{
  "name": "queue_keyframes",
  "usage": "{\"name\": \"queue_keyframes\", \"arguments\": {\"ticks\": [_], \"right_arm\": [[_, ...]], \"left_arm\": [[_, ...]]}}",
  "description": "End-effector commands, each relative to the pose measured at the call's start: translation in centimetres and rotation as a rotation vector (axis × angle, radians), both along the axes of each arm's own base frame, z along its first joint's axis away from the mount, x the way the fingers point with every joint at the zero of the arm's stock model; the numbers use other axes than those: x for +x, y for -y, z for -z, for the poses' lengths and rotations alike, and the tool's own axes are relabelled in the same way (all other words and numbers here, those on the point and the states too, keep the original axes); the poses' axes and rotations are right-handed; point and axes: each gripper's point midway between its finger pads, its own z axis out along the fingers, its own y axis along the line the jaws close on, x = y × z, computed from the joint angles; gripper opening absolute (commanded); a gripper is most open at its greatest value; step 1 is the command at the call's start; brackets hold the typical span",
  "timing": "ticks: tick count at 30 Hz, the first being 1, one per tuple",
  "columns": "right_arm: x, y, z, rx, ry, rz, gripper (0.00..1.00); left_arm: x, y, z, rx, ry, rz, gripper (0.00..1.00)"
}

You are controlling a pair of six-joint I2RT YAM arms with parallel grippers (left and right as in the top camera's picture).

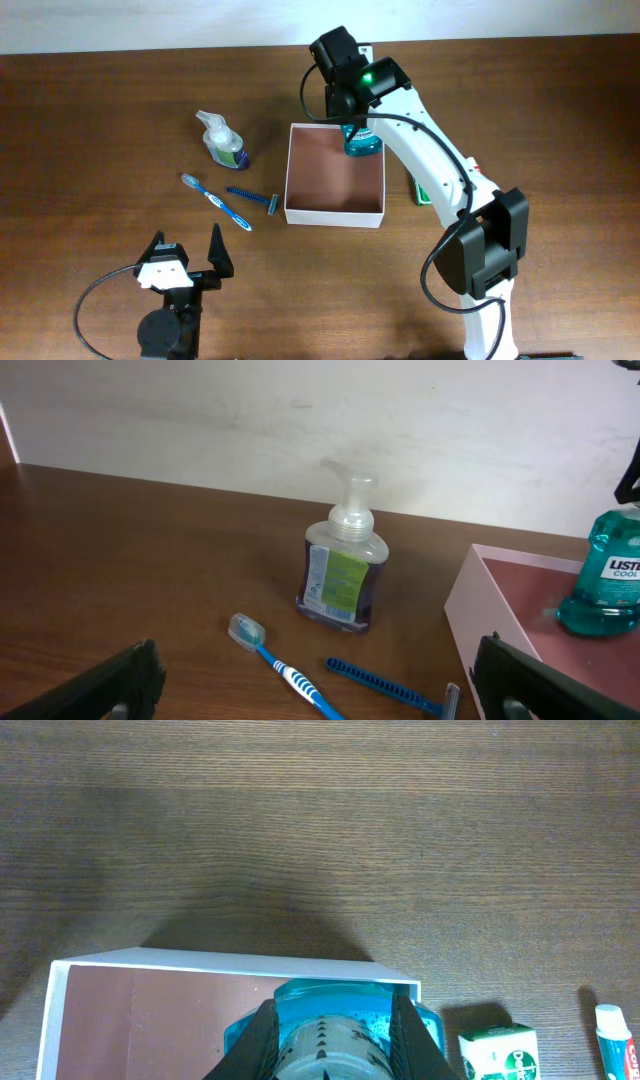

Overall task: Pack container
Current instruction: 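Lower the Listerine bottle into the box's back right corner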

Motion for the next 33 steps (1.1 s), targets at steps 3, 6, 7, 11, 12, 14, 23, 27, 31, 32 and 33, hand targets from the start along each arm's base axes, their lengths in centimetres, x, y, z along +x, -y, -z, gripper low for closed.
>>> {"name": "queue_keyframes", "arguments": {"ticks": [3, 6, 7, 11, 12, 14, 23, 27, 31, 32, 33], "right_arm": [[0.8, 0.7, -1.7, -0.004, 0.057, 0.032, 0.16], [0.8, 0.7, -1.7, -0.004, 0.057, 0.031, 0.17], [0.8, 0.7, -1.7, -0.004, 0.057, 0.031, 0.17], [0.8, 0.7, -1.6, -0.005, 0.056, 0.032, 0.17], [0.8, 0.7, -1.6, -0.005, 0.055, 0.032, 0.17], [0.8, 0.7, -1.5, -0.006, 0.053, 0.032, 0.17], [0.8, 0.7, -0.5, -0.018, 0.031, 0.031, 0.17], [0.8, 0.7, -0.2, -0.022, 0.024, 0.031, 0.17], [0.8, 0.7, 0.2, -0.026, 0.017, 0.031, 0.31], [0.8, 0.7, 0.3, -0.026, 0.017, 0.031, 0.33], [0.8, 0.7, 0.3, -0.026, 0.017, 0.030, 0.34]], "left_arm": [[0.0, 0.2, 0.1, 0.016, -0.002, 0.012, 1.00], [0.0, 0.2, 0.1, 0.016, -0.002, 0.012, 1.00], [0.0, 0.2, 0.1, 0.015, -0.002, 0.012, 0.99], [0.0, 0.2, 0.1, 0.016, -0.002, 0.012, 0.99], [0.0, 0.2, 0.1, 0.016, -0.002, 0.012, 0.99], [0.0, 0.2, 0.1, 0.016, -0.002, 0.012, 0.99], [0.0, 0.2, 0.1, 0.016, -0.002, 0.012, 0.99], [0.0, 0.2, 0.1, 0.016, -0.002, 0.012, 0.99], [0.0, 0.2, 0.1, 0.016, -0.002, 0.012, 1.00], [0.0, 0.2, 0.1, 0.016, -0.002, 0.012, 0.99], [0.0, 0.2, 0.1, 0.016, -0.002, 0.012, 0.99]]}}
